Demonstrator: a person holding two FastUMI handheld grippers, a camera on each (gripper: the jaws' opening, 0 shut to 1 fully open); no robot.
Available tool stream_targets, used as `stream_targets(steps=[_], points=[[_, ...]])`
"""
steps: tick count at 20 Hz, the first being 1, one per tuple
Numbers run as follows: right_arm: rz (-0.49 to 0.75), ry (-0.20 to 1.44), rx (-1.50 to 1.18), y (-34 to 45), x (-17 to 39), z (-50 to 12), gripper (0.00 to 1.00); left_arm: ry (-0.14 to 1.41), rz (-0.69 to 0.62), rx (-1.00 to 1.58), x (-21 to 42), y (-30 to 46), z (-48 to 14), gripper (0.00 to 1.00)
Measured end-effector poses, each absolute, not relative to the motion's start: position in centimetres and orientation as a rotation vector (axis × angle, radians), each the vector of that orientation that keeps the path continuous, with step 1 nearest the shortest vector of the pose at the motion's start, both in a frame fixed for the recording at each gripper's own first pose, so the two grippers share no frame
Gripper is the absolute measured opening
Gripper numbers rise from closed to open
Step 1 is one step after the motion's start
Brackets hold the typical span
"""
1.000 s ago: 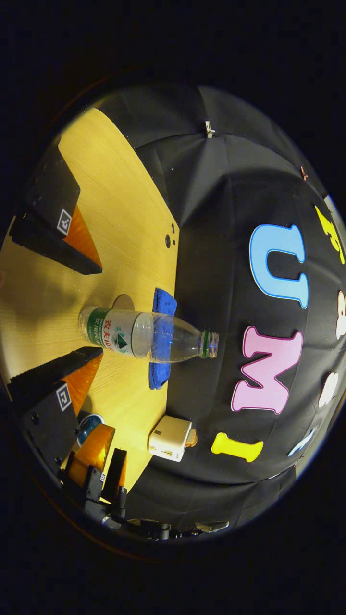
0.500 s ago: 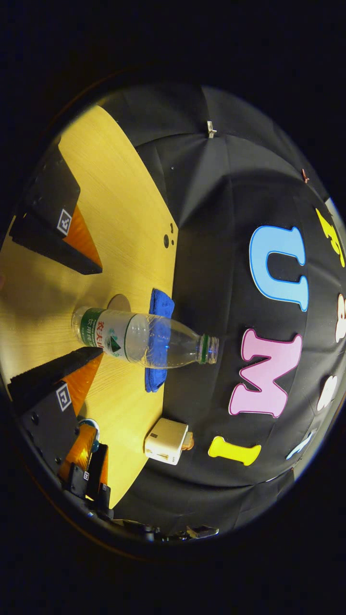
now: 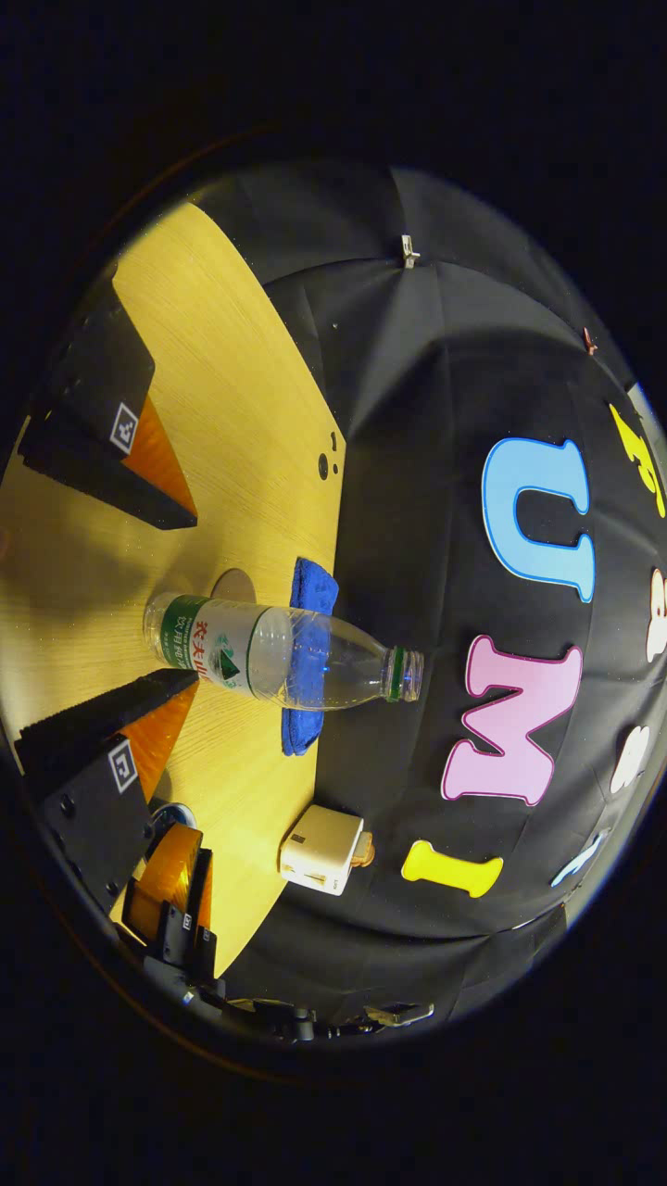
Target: Open the teacup lid with one hand, grasp the water bottle and pour water into the teacup with the other hand; after pouring, place the water bottle on the coaster and then close the teacup lid.
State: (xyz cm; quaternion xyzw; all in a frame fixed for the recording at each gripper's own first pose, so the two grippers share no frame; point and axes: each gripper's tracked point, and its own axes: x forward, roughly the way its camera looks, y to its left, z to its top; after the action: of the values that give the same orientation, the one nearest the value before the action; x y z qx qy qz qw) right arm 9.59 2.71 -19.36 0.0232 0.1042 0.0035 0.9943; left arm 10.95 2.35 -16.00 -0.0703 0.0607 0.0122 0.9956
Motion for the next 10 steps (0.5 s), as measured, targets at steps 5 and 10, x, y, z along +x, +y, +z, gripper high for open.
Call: stream_targets(steps=[5, 10], points=[[0.047, 0.240, 0.027, 3.2, 9.5, -19.3, 0.25, 0.132, -0.012, -0.096, 11.5, 2.0, -16.4, 0.95], [0.048, 0.207, 0.008, 2.1, 9.6, -17.1, 0.20, 0.134, -0.081, -0.053, 13.3, 0.7, -16.4, 0.95]])
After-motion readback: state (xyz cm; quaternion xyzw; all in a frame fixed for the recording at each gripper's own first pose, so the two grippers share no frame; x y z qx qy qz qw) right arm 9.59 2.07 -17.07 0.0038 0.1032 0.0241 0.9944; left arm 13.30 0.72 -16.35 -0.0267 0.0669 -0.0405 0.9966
